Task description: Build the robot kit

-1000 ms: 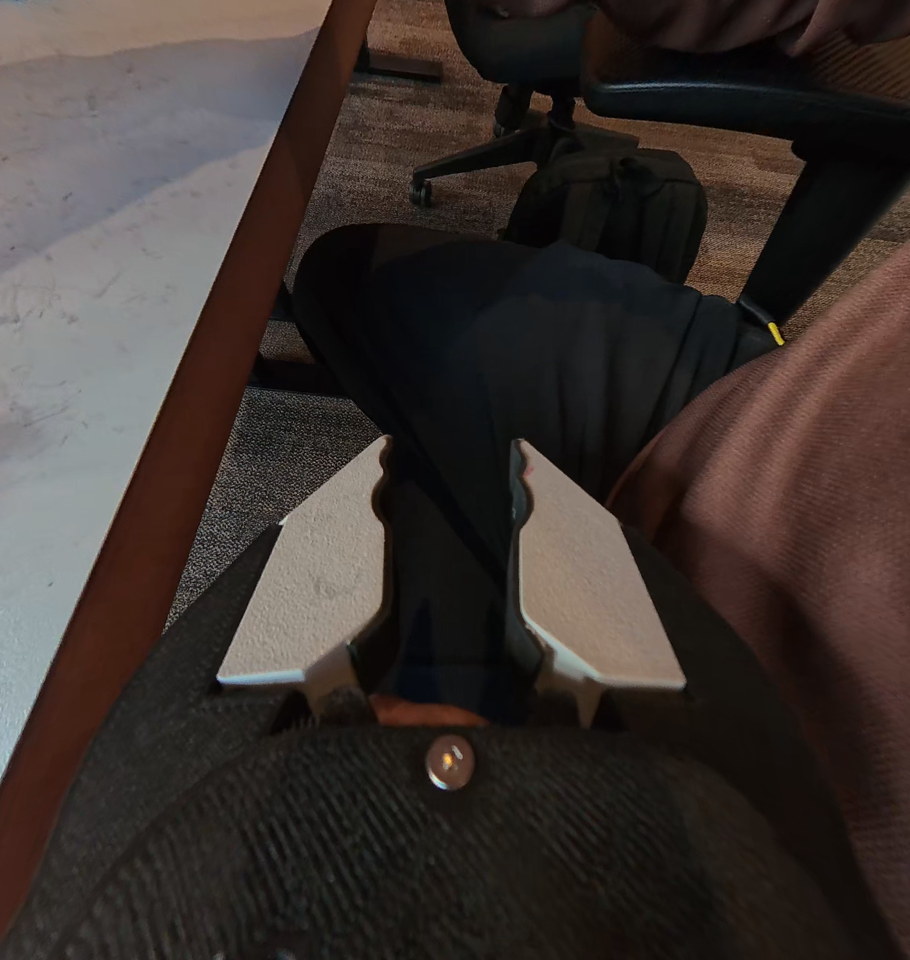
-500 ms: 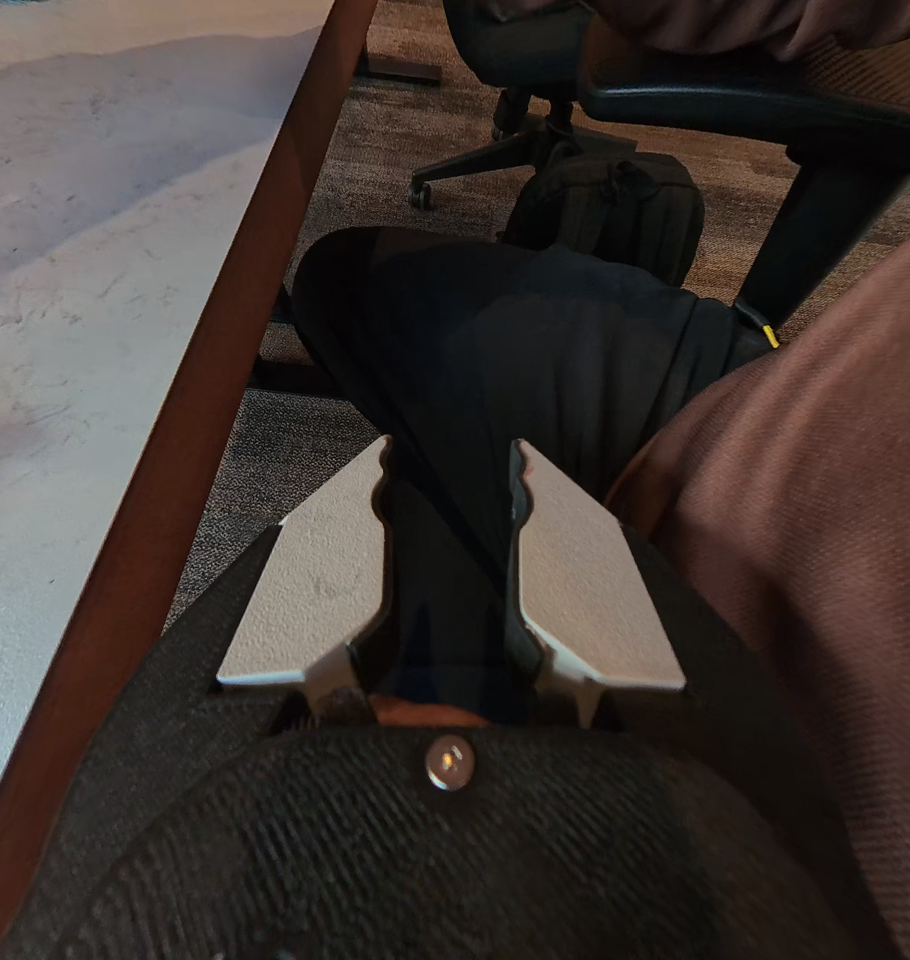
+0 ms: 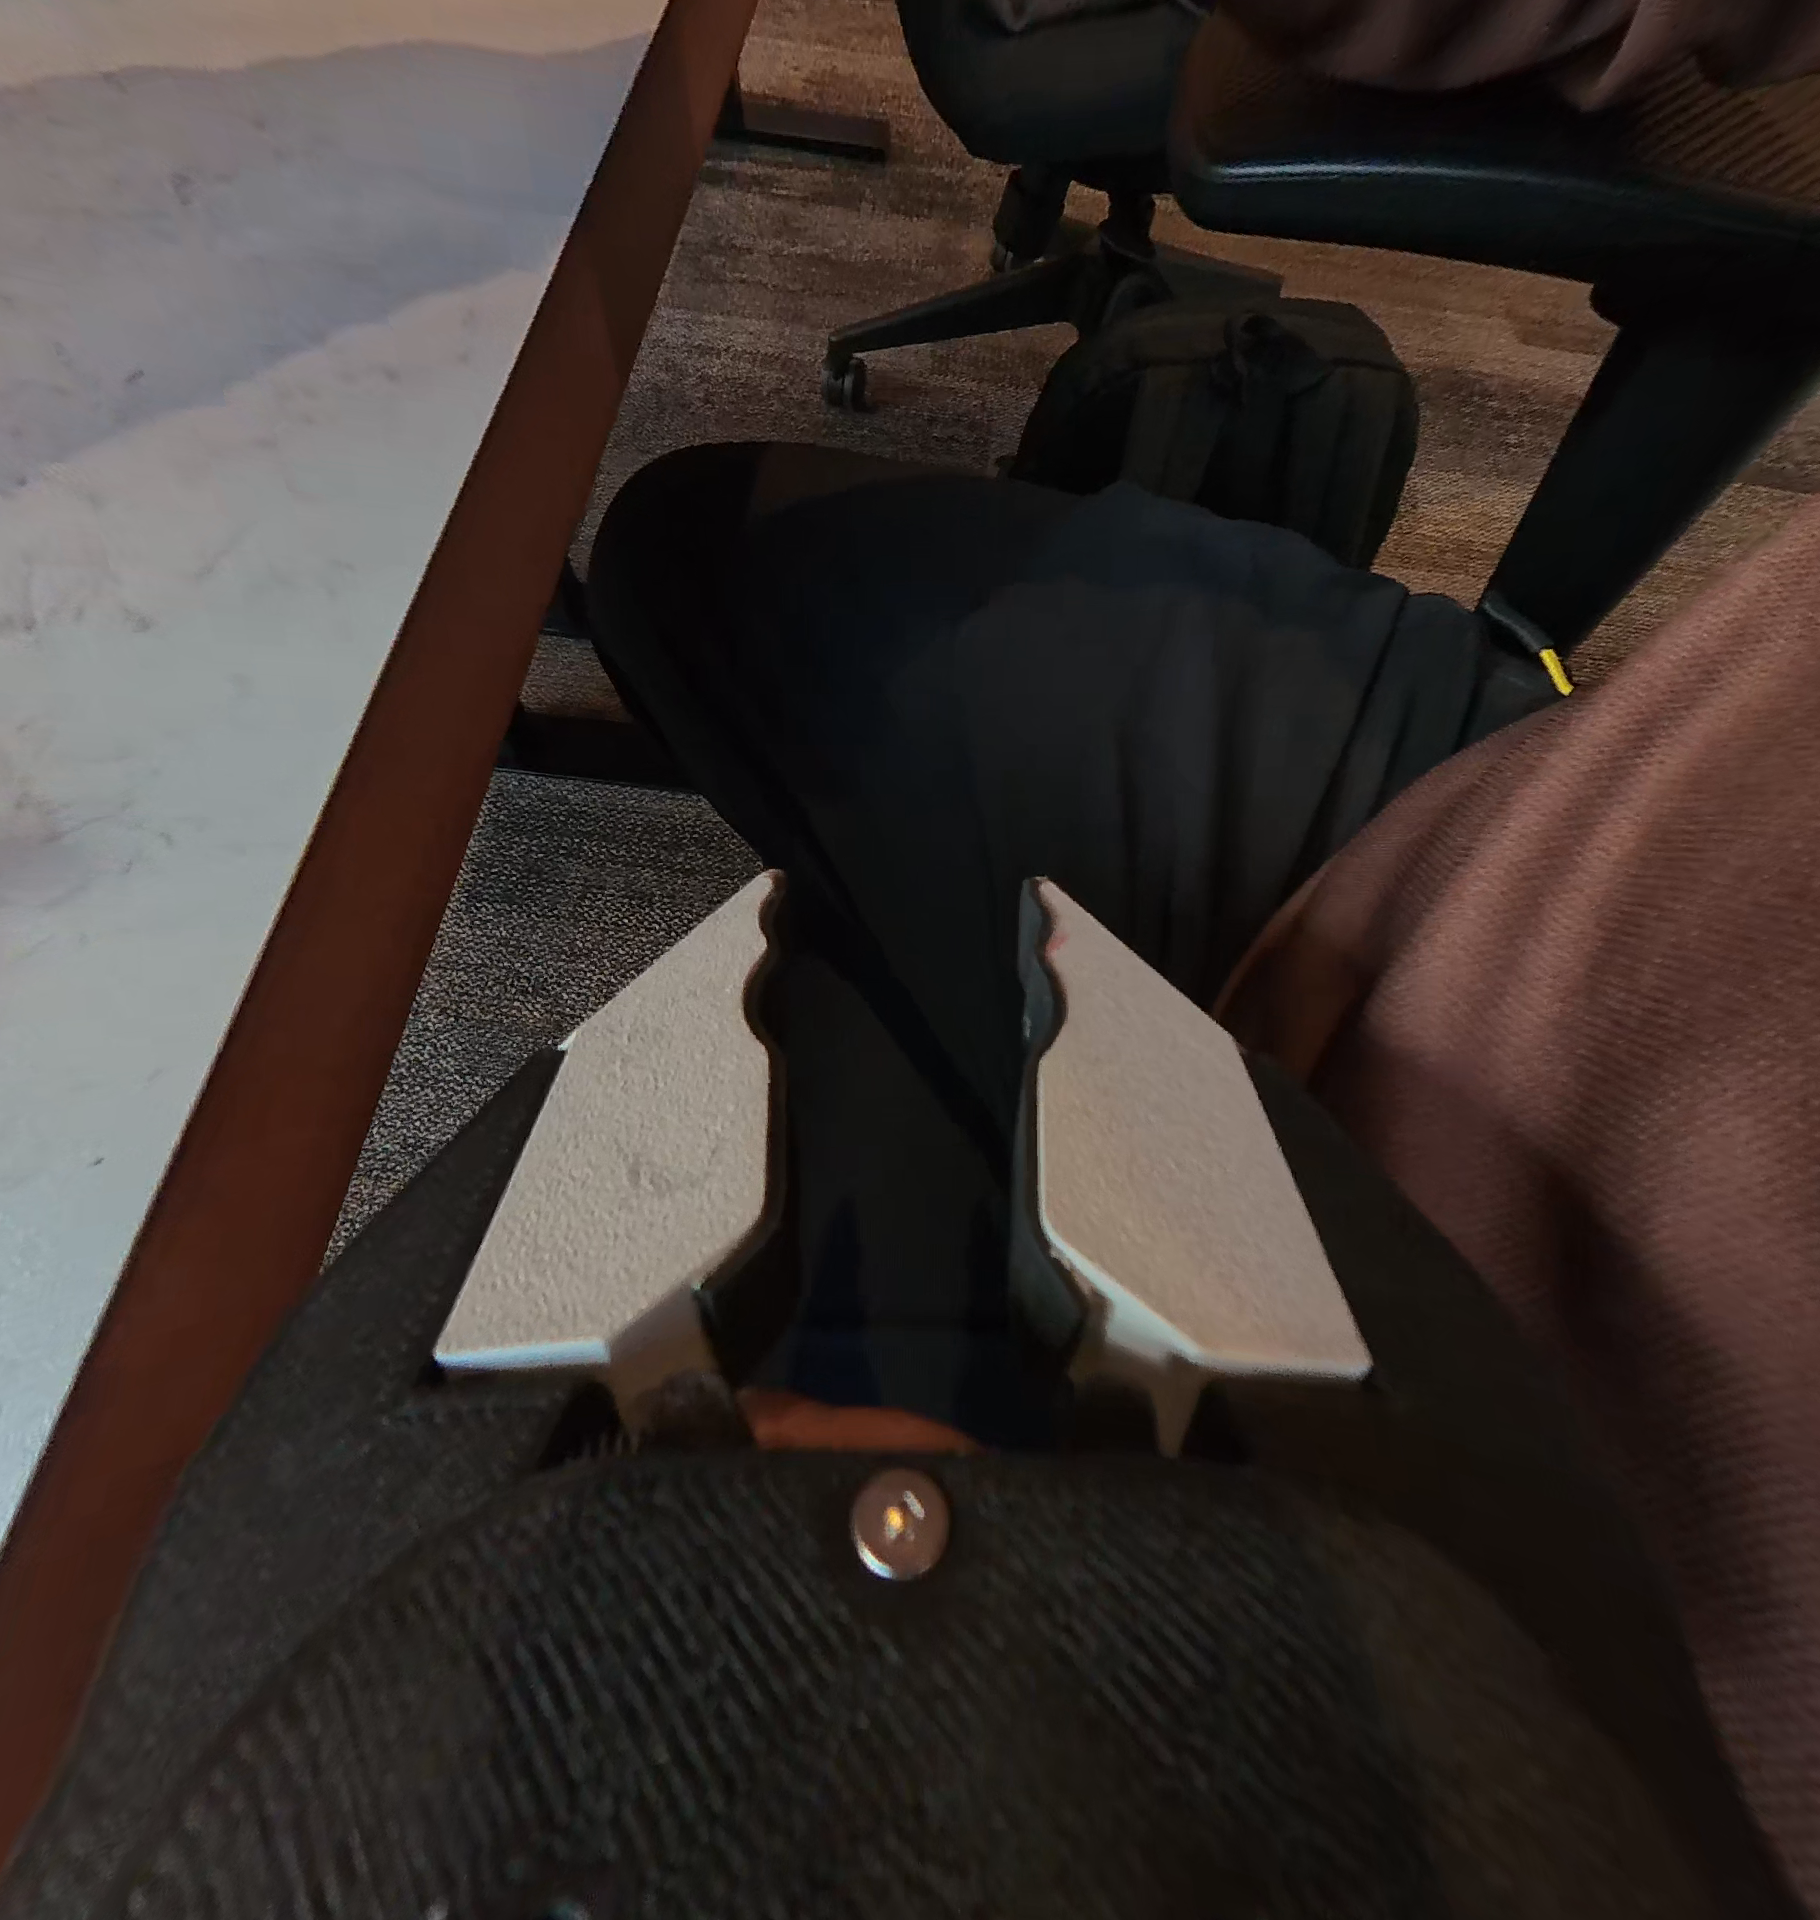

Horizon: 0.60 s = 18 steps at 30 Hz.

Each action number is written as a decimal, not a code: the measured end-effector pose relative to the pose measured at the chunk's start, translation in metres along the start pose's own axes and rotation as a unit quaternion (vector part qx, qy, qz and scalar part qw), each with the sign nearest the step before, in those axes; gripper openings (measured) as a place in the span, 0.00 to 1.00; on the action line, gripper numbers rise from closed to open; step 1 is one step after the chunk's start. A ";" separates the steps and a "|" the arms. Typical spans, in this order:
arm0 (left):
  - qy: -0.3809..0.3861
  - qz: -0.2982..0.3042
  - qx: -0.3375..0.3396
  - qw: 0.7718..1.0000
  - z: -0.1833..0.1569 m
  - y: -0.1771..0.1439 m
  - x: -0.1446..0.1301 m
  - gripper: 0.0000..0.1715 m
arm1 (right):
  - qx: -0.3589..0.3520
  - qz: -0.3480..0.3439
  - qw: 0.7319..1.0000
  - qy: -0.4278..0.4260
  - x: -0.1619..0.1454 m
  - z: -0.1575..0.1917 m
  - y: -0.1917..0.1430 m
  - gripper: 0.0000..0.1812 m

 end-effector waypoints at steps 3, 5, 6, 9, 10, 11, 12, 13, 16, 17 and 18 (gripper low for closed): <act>0.001 0.003 0.000 1.000 0.000 0.001 -0.001 0.24 | -0.033 -0.002 0.999 0.011 -0.001 -0.008 0.000 0.12; 0.001 0.004 0.002 1.000 0.000 0.001 -0.001 0.24 | -0.049 -0.002 0.999 0.024 -0.003 -0.014 -0.001 0.12; 0.000 0.004 0.002 1.000 0.001 0.001 -0.001 0.24 | -0.051 -0.004 0.998 0.030 -0.003 -0.017 -0.001 0.12; -0.005 0.002 0.002 1.000 0.003 0.001 -0.001 0.24 | -0.074 -0.011 0.997 0.037 -0.002 -0.025 -0.002 0.12; -0.007 0.003 0.002 1.000 0.003 0.001 -0.001 0.24 | -0.080 -0.014 0.996 0.037 0.000 -0.027 -0.002 0.11; -0.009 0.003 0.003 1.000 0.004 0.001 -0.002 0.24 | -0.085 -0.017 0.996 0.037 0.002 -0.029 -0.001 0.10; -0.012 0.004 0.002 1.000 0.005 0.001 -0.002 0.24 | -0.089 -0.021 0.995 0.037 0.004 -0.031 0.001 0.09; -0.013 0.004 0.003 1.000 0.005 0.001 -0.002 0.24 | -0.090 -0.022 0.995 0.036 0.007 -0.032 0.004 0.09; -0.012 0.004 0.005 1.000 0.006 0.001 -0.002 0.24 | -0.082 -0.013 0.996 0.025 0.018 -0.037 0.020 0.07; -0.012 0.005 0.006 1.000 0.006 0.001 -0.003 0.24 | -0.083 -0.009 0.996 0.022 0.022 -0.039 0.028 0.06; -0.012 0.005 0.007 1.000 0.006 0.001 -0.003 0.24 | -0.080 -0.005 0.997 0.021 0.027 -0.041 0.036 0.06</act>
Point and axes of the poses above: each gripper's, where its closed fingertips meet, y out along the fingers, x out of its top, z = x × y across the jaws, the point moved 10 cm from there along -y, back along the fingers
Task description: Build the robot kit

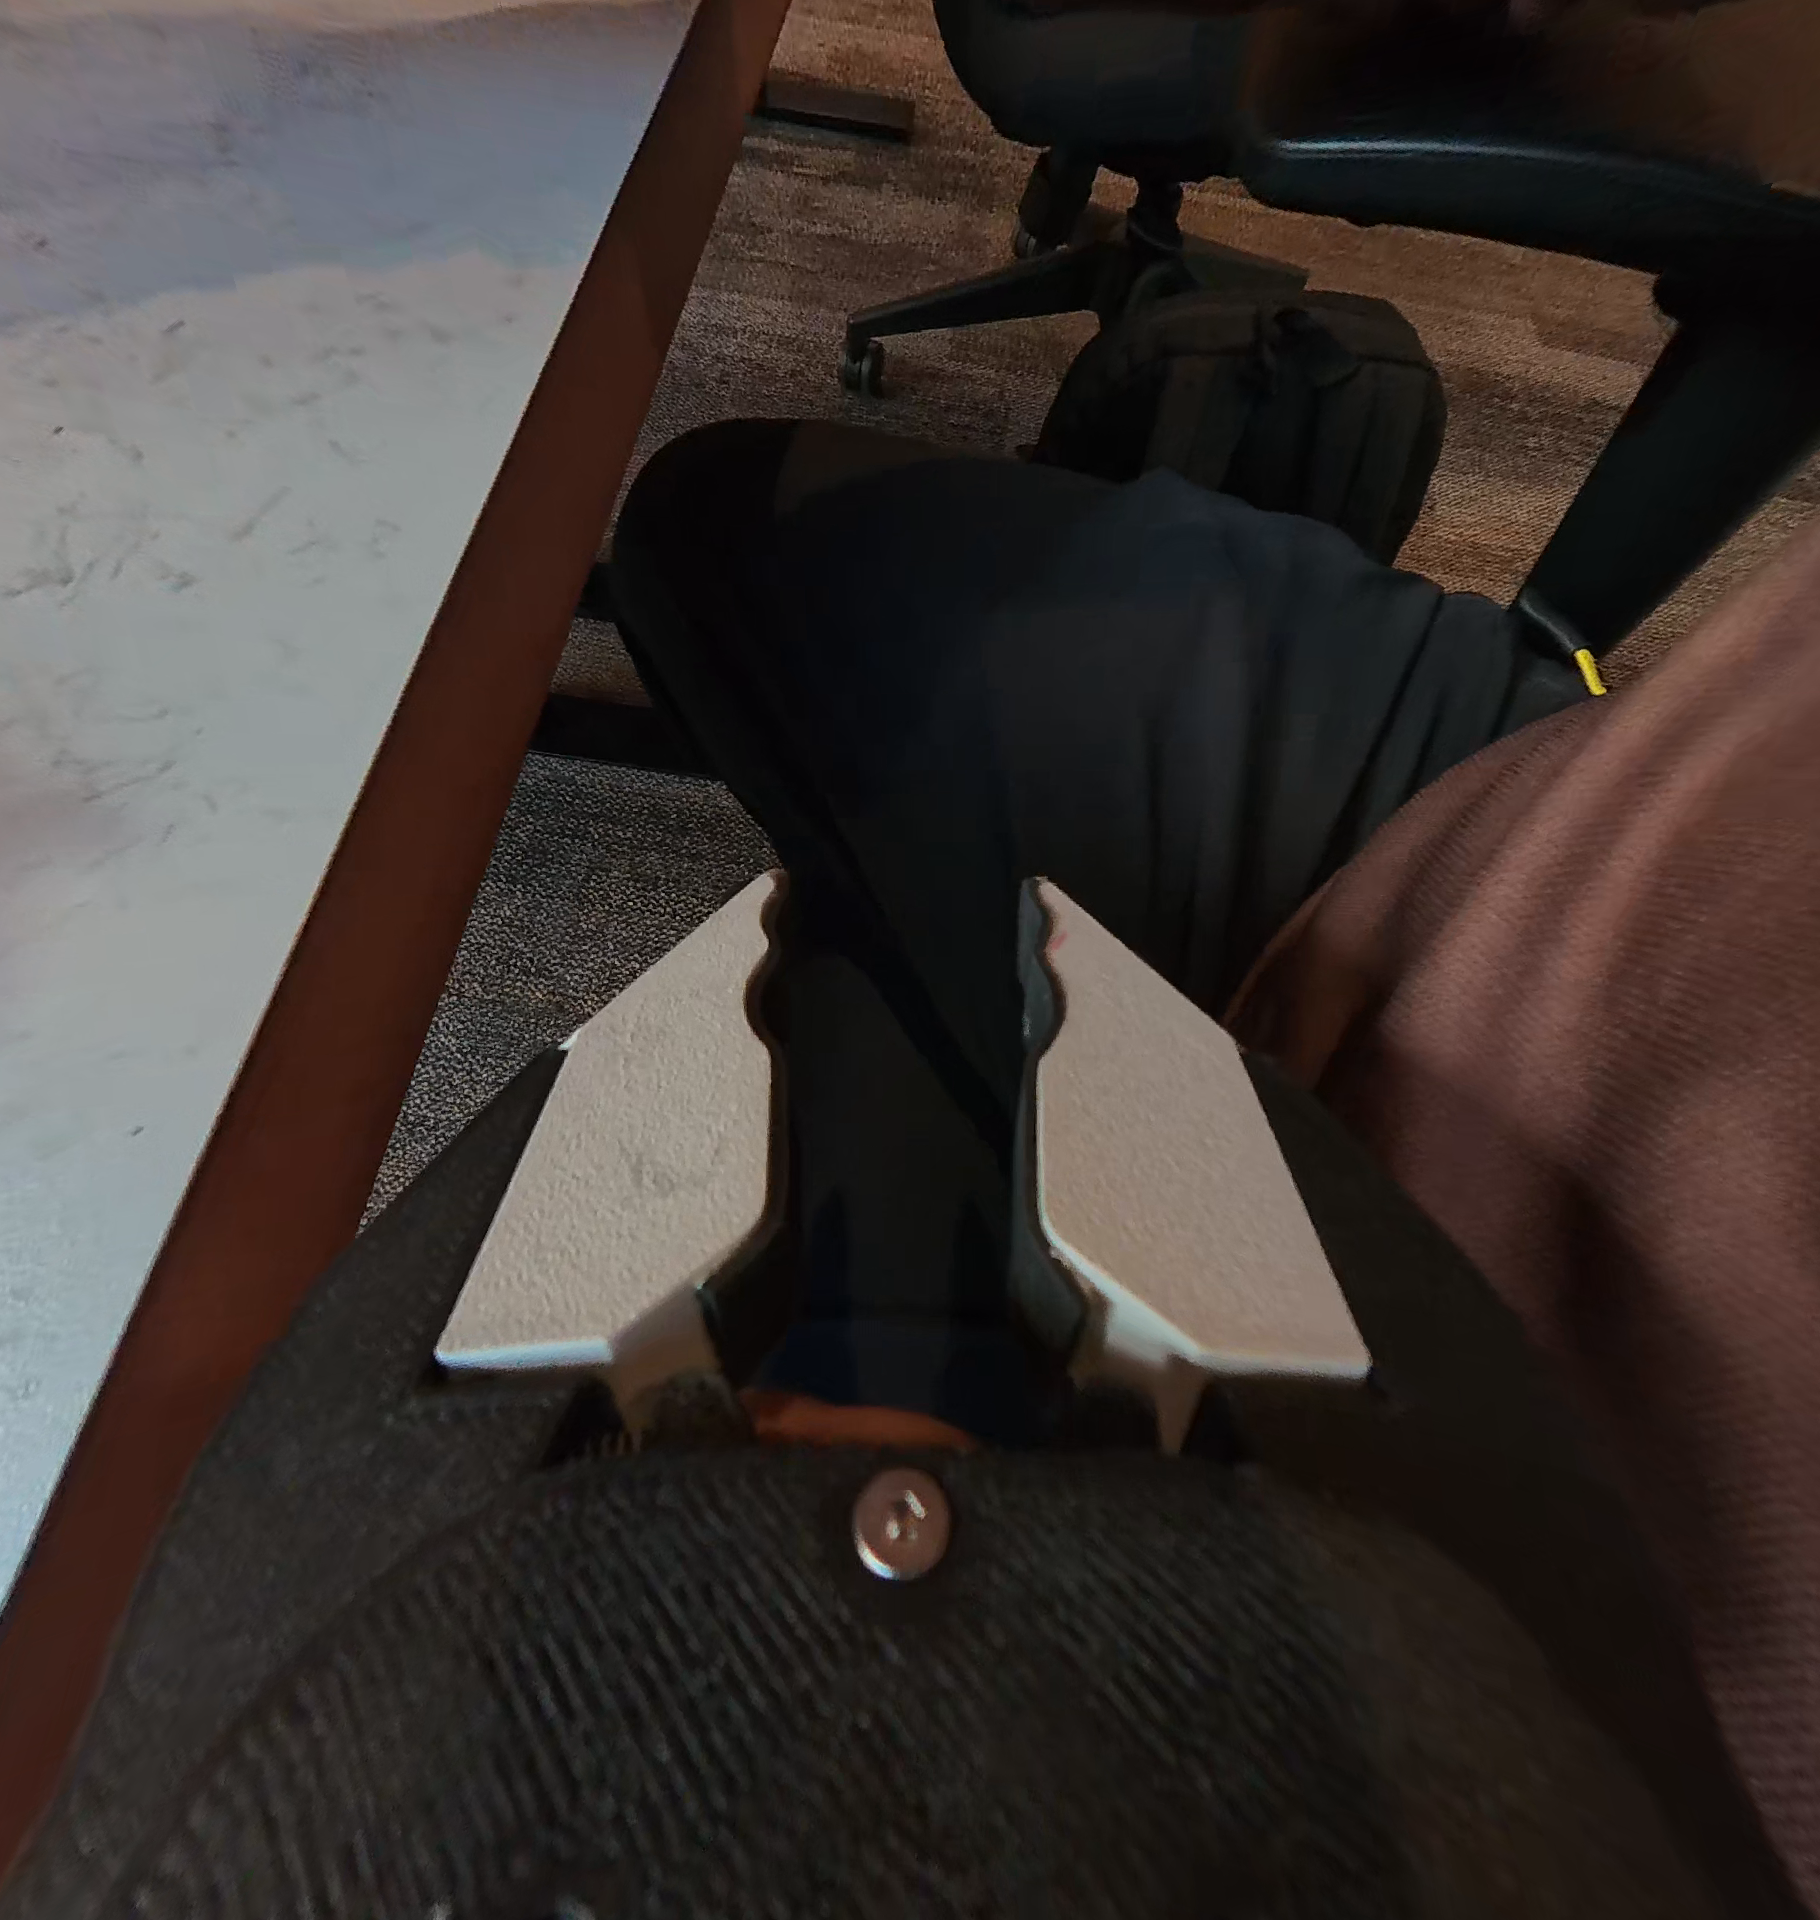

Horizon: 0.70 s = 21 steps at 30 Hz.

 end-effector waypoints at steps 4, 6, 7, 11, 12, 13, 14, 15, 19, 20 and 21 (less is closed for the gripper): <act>0.000 0.000 0.002 1.000 0.000 -0.001 0.000 0.24 | 0.013 0.024 1.000 0.001 0.015 0.000 0.036 0.05; 0.001 -0.001 0.003 1.000 0.001 -0.002 0.000 0.24 | 0.010 0.034 0.999 0.007 0.019 0.000 0.047 0.05; 0.001 -0.002 0.003 1.000 0.001 -0.002 0.000 0.24 | 0.008 0.036 0.999 0.010 0.020 -0.001 0.051 0.05; -0.005 -0.006 0.003 1.000 0.001 -0.005 0.000 0.24 | 0.013 0.039 0.999 0.014 0.023 0.000 0.060 0.05; -0.006 -0.007 0.002 1.000 0.001 -0.006 0.000 0.24 | 0.011 0.043 0.999 0.013 0.023 0.000 0.062 0.05; -0.007 -0.008 0.002 1.000 0.001 -0.006 0.000 0.24 | 0.010 0.046 0.999 0.013 0.023 0.000 0.063 0.05; -0.008 -0.010 0.002 1.000 0.001 -0.007 0.001 0.24 | 0.010 0.046 0.999 0.014 0.024 0.001 0.064 0.05; -0.008 -0.011 0.002 1.000 0.001 -0.008 0.001 0.24 | 0.009 0.045 0.999 0.014 0.024 0.001 0.064 0.05; -0.013 -0.012 0.001 1.000 0.002 -0.008 0.001 0.24 | 0.004 0.044 0.999 0.009 0.024 0.003 0.066 0.03; -0.015 -0.010 0.001 1.000 0.002 -0.008 0.000 0.24 | 0.005 0.044 0.999 0.008 0.024 0.004 0.067 0.03; -0.015 -0.009 0.001 1.000 0.003 -0.008 0.000 0.24 | 0.007 0.045 0.999 0.007 0.024 0.004 0.067 0.03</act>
Point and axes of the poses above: each gripper's, where its closed fingertips meet, y out along the fingers, x out of its top, z = x × y across the jaws, the point moved 10 cm from there along -y, back along the fingers
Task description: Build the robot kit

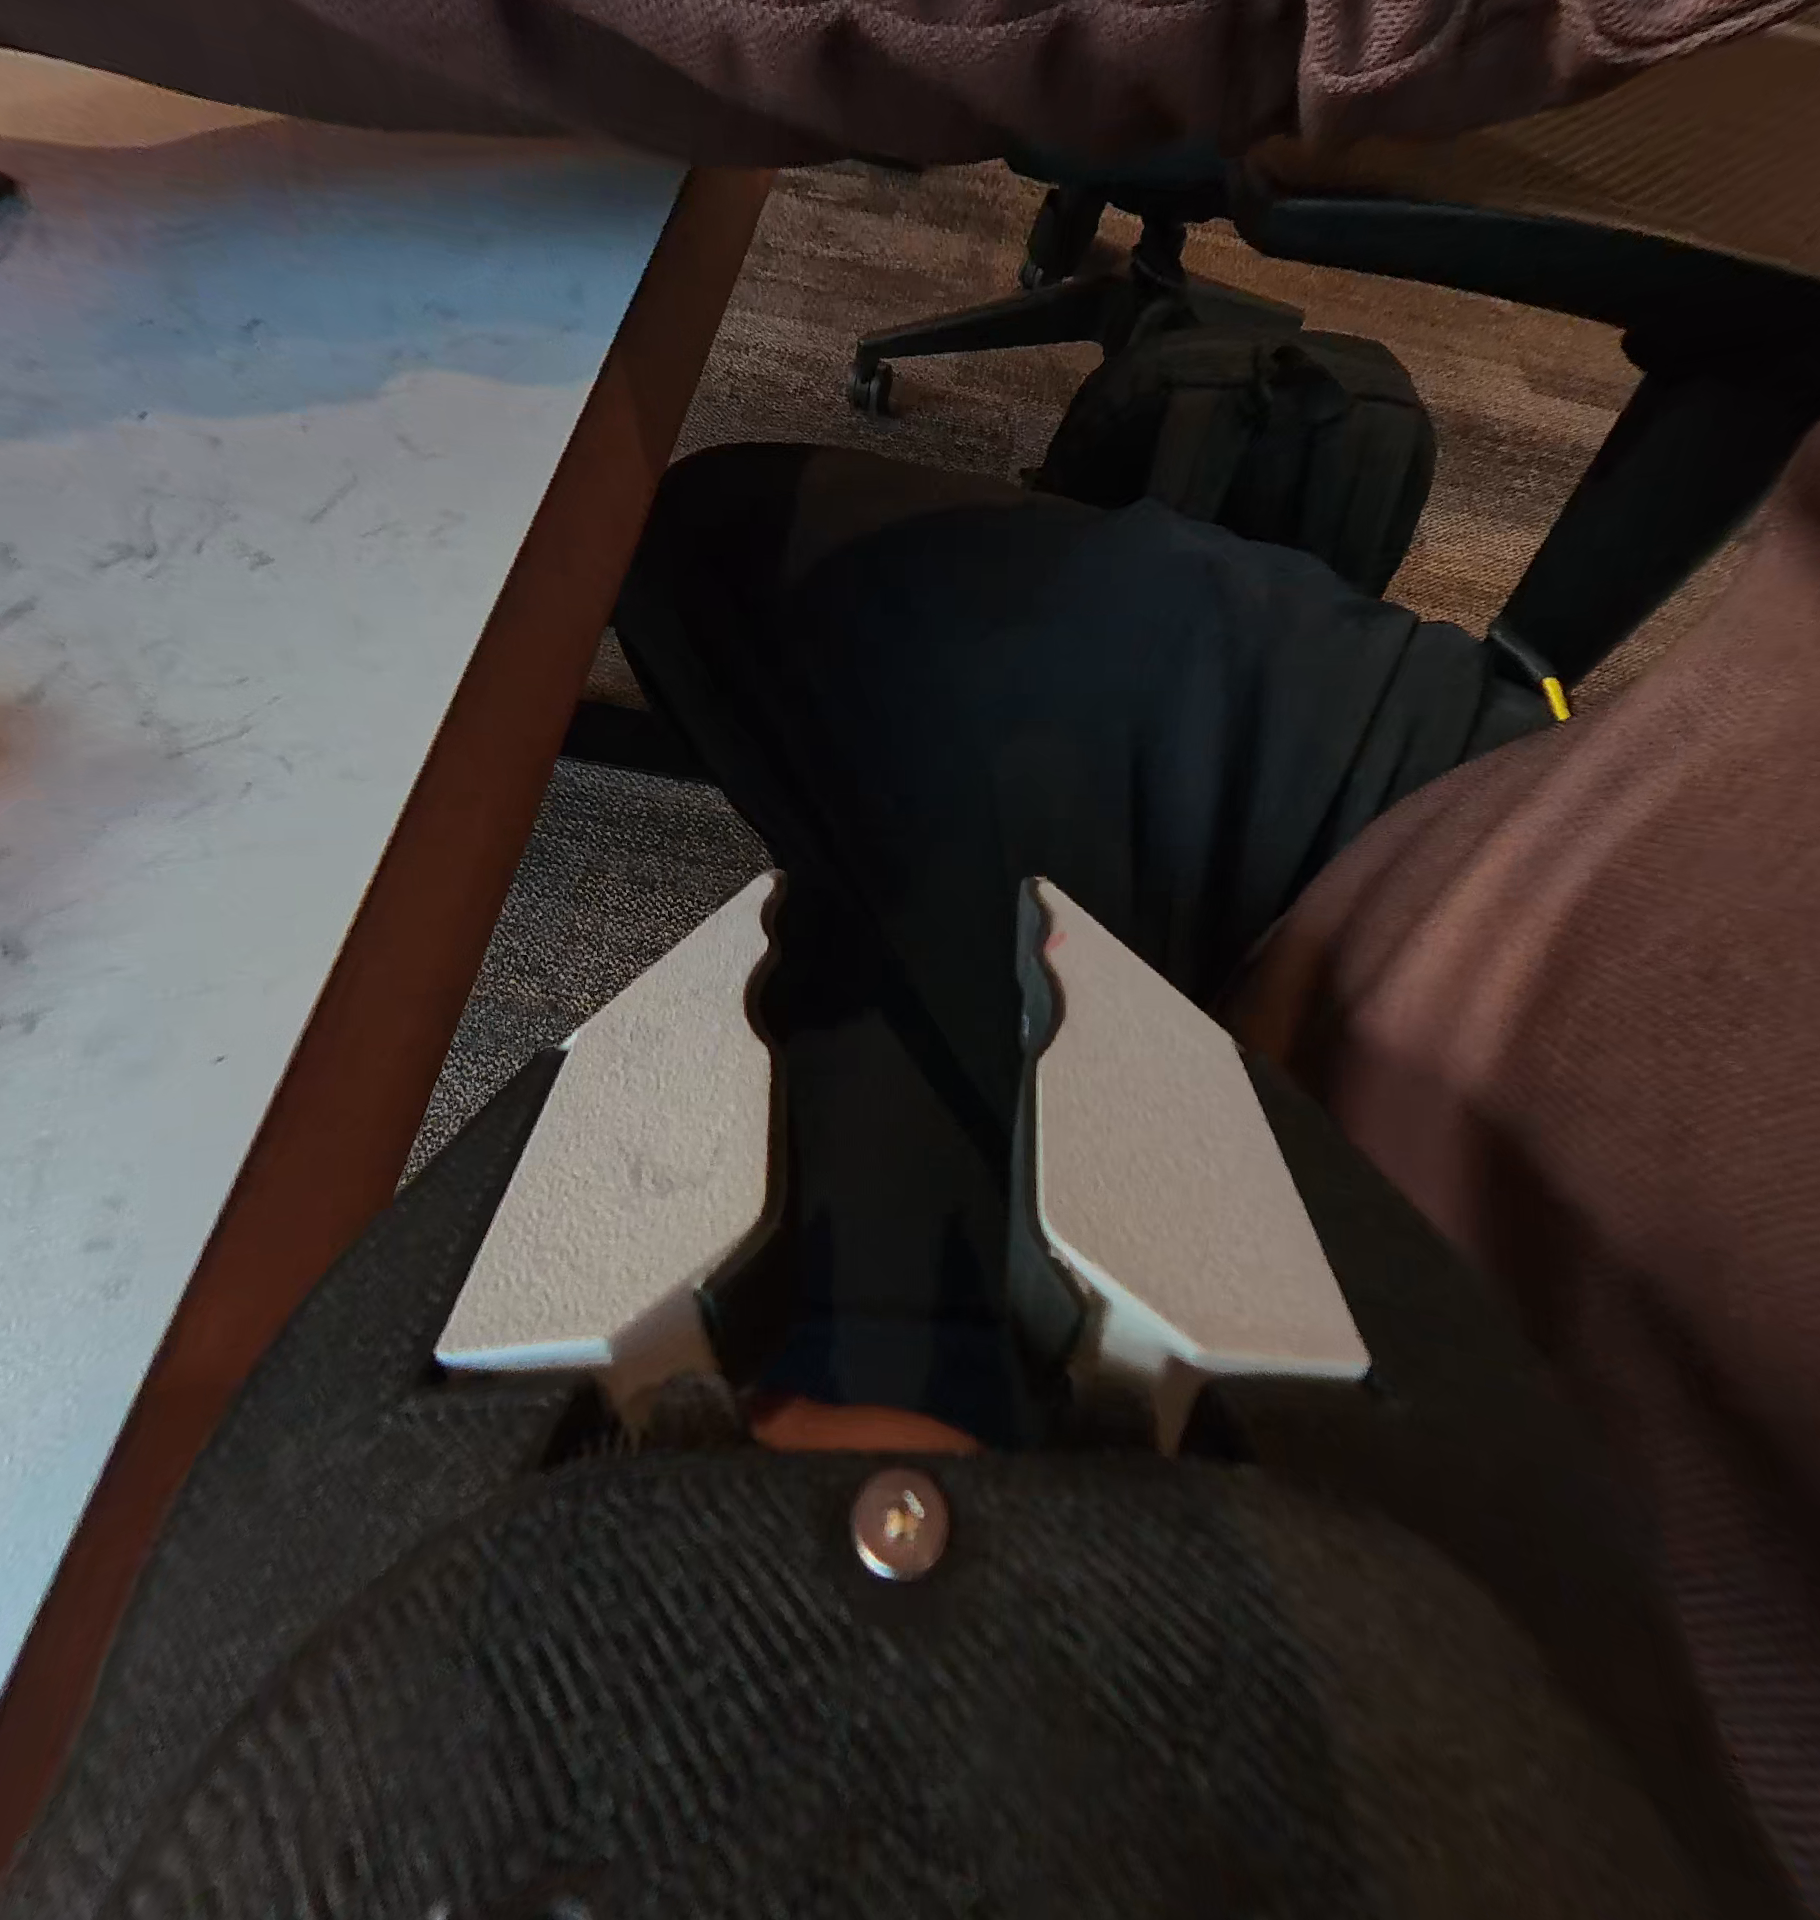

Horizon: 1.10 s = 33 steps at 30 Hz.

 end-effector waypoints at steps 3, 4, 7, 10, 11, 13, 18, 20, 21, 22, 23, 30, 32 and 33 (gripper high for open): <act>0.000 0.000 0.000 1.000 0.000 0.000 0.000 0.24 | 0.005 -0.003 1.000 -0.006 0.000 0.002 -0.001 0.00; -0.001 0.000 -0.001 1.000 0.000 -0.001 0.000 0.24 | 0.006 -0.006 1.000 -0.006 0.000 0.002 -0.002 0.00; -0.009 0.000 -0.003 1.000 0.002 -0.001 -0.001 0.24 | 0.010 -0.011 1.000 -0.007 0.000 0.003 -0.003 0.00; -0.019 0.003 -0.003 1.000 0.005 -0.001 -0.002 0.24 | 0.015 -0.017 1.000 -0.006 -0.001 0.002 -0.006 0.00; -0.022 0.005 0.000 1.000 0.006 -0.001 -0.003 0.24 | 0.015 -0.022 1.000 -0.005 0.000 0.002 -0.007 0.00; -0.026 0.008 0.005 1.000 0.009 -0.001 -0.004 0.24 | 0.018 -0.033 0.999 0.001 0.000 0.000 -0.011 0.00; -0.035 0.011 0.011 0.999 0.013 -0.001 -0.006 0.24 | 0.018 -0.040 0.999 0.007 0.001 -0.009 -0.014 0.00; -0.036 0.013 0.014 0.999 0.014 -0.001 -0.008 0.24 | 0.021 -0.039 0.999 0.009 0.001 -0.012 -0.013 0.01; -0.036 0.014 0.017 0.999 0.015 -0.001 -0.008 0.24 | 0.025 -0.037 0.999 0.010 0.000 -0.013 -0.011 0.01; -0.036 0.015 0.018 0.999 0.016 -0.001 -0.009 0.24 | 0.029 -0.031 0.999 0.010 -0.001 -0.013 -0.008 0.01; -0.038 0.015 0.019 0.999 0.016 -0.001 -0.009 0.24 | 0.033 -0.021 0.999 0.009 -0.002 -0.012 -0.006 0.02; -0.055 0.013 0.025 0.998 0.018 -0.004 -0.012 0.24 | 0.010 0.019 0.999 -0.028 -0.010 -0.005 -0.011 0.01; -0.058 0.011 0.027 0.998 0.018 -0.006 -0.012 0.24 | 0.004 0.007 1.000 -0.020 -0.008 -0.007 -0.019 0.00; -0.059 0.010 0.028 0.998 0.018 -0.007 -0.012 0.24 | 0.000 0.001 1.000 -0.016 -0.008 -0.008 -0.023 0.00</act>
Point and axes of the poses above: each gripper's, where its closed fingertips meet, y out along the fingers, x out of its top, z = x × y across the jaws, the point moved 10 cm from there along -y, back along the fingers
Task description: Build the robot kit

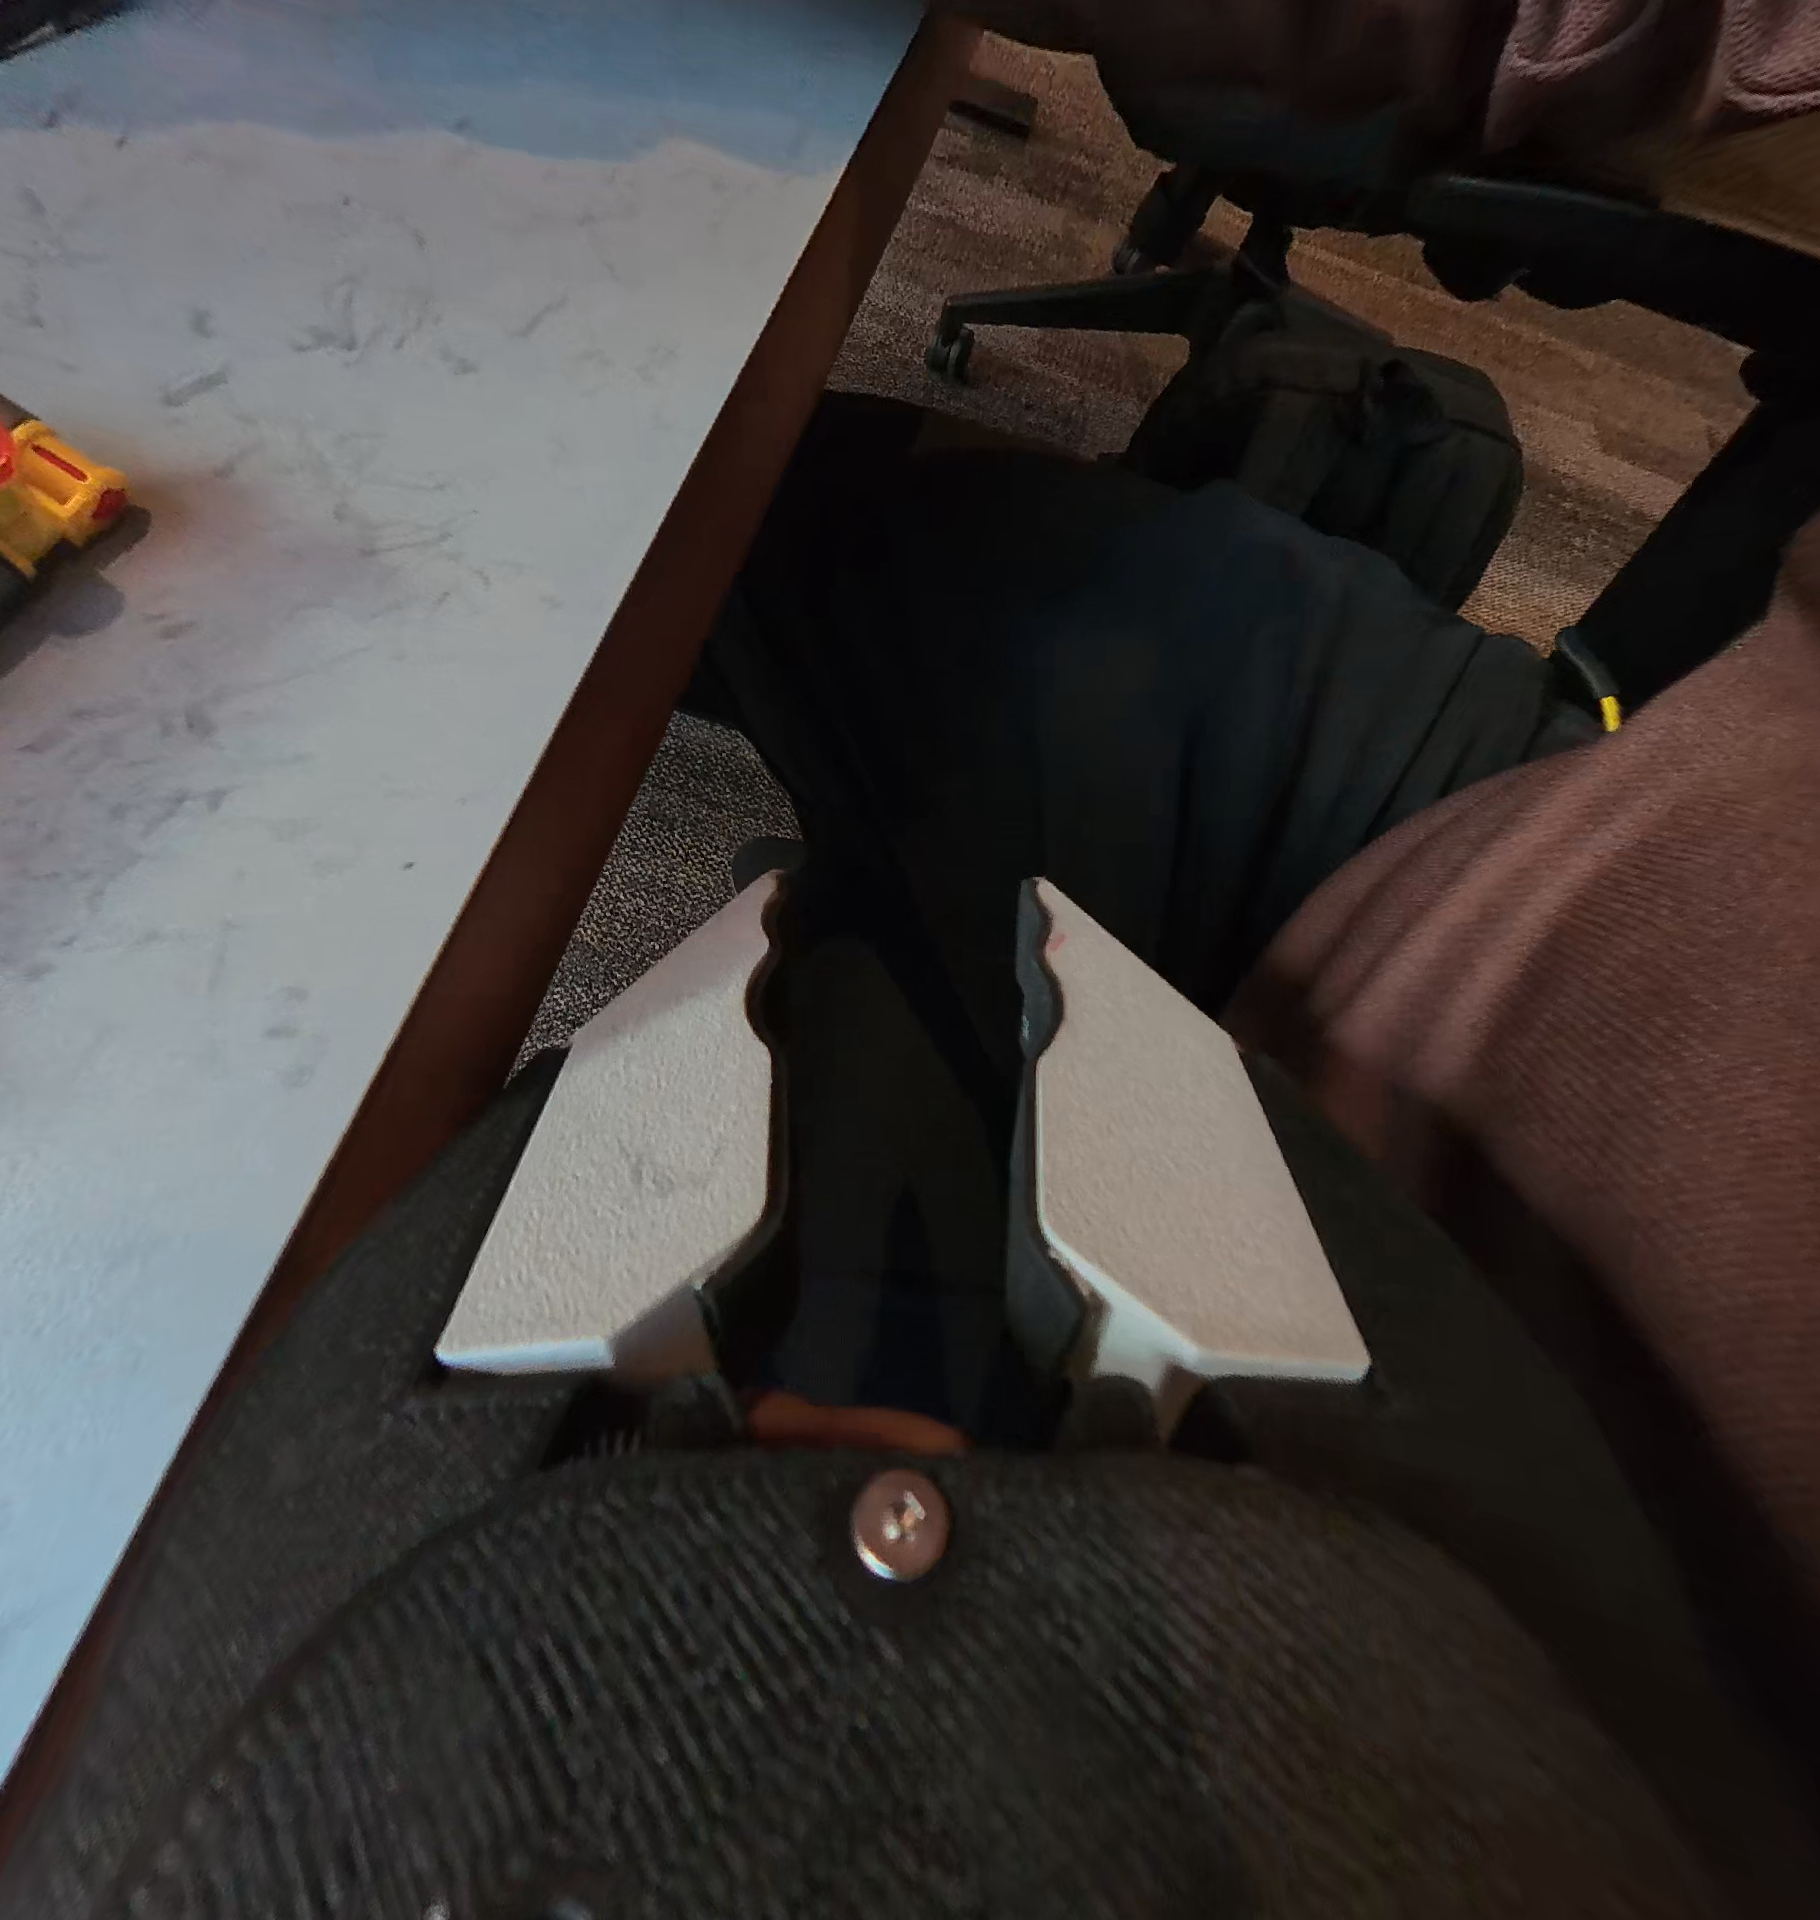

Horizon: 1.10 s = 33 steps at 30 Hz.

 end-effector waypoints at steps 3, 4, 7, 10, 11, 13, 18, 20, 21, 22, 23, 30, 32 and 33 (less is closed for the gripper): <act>0.001 0.000 0.005 1.000 0.000 -0.001 0.000 0.24 | -0.013 -0.017 1.000 0.007 0.001 0.000 -0.013 0.01; 0.004 0.002 0.007 1.000 0.000 0.000 0.000 0.24 | -0.016 -0.022 1.000 0.008 0.000 0.000 -0.017 0.01; 0.007 0.000 0.008 1.000 -0.001 -0.001 0.001 0.23 | -0.023 -0.026 0.999 0.015 -0.005 0.001 -0.027 0.01; 0.009 0.000 0.004 1.000 -0.003 0.001 0.001 0.23 | -0.023 -0.029 0.999 0.021 -0.010 0.001 -0.034 0.01; 0.011 0.002 0.005 1.000 -0.003 0.001 0.001 0.23 | -0.022 -0.031 0.999 0.021 -0.010 0.001 -0.036 0.01; 0.017 0.004 0.008 1.000 -0.003 0.002 0.002 0.23 | -0.027 -0.031 0.999 0.019 -0.011 0.000 -0.042 0.01; 0.032 -0.004 0.002 0.999 -0.004 0.002 0.003 0.23 | -0.049 -0.047 0.997 0.026 -0.010 -0.010 -0.063 0.02; 0.038 0.000 0.001 0.999 -0.001 0.004 0.001 0.23 | -0.054 -0.058 0.996 0.028 -0.008 -0.013 -0.072 0.02; 0.039 0.003 -0.004 0.999 0.000 0.006 0.000 0.24 | -0.055 -0.064 0.996 0.028 -0.007 -0.014 -0.076 0.02; 0.042 0.000 -0.011 0.999 0.000 0.006 0.000 0.24 | -0.056 -0.068 0.996 0.027 -0.006 -0.015 -0.079 0.02; 0.047 -0.007 -0.016 0.999 -0.001 0.006 0.001 0.23 | -0.059 -0.072 0.995 0.026 -0.006 -0.016 -0.083 0.02; 0.074 -0.008 -0.014 0.997 -0.006 0.015 0.001 0.23 | -0.076 -0.089 0.992 0.038 -0.012 -0.030 -0.109 0.02; 0.076 0.006 -0.013 0.997 -0.007 0.022 -0.002 0.23 | -0.075 -0.088 0.992 0.045 -0.016 -0.033 -0.116 0.03; 0.077 0.013 -0.015 0.997 -0.009 0.024 -0.003 0.23 | -0.076 -0.086 0.992 0.049 -0.018 -0.035 -0.119 0.03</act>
Point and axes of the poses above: each gripper's, where its closed fingertips meet, y out along the fingers, x out of its top, z = x × y across the jaws, the point moved 10 cm from there along -y, back along the fingers
